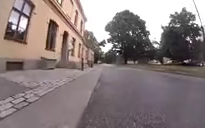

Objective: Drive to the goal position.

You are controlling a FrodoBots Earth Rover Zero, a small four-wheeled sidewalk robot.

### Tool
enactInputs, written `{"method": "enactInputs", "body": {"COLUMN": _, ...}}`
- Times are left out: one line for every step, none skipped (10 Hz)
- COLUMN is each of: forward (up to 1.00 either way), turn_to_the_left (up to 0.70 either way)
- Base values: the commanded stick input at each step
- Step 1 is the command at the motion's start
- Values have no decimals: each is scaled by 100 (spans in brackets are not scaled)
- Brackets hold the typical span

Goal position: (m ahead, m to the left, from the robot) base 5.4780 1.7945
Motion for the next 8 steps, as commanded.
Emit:
{"method": "enactInputs", "body": {"forward": 70, "turn_to_the_left": 0}}
{"method": "enactInputs", "body": {"forward": 70, "turn_to_the_left": 0}}
{"method": "enactInputs", "body": {"forward": 70, "turn_to_the_left": 0}}
{"method": "enactInputs", "body": {"forward": 70, "turn_to_the_left": -12}}
{"method": "enactInputs", "body": {"forward": 70, "turn_to_the_left": -16}}
{"method": "enactInputs", "body": {"forward": 70, "turn_to_the_left": 0}}
{"method": "enactInputs", "body": {"forward": 70, "turn_to_the_left": 0}}
{"method": "enactInputs", "body": {"forward": 70, "turn_to_the_left": 0}}
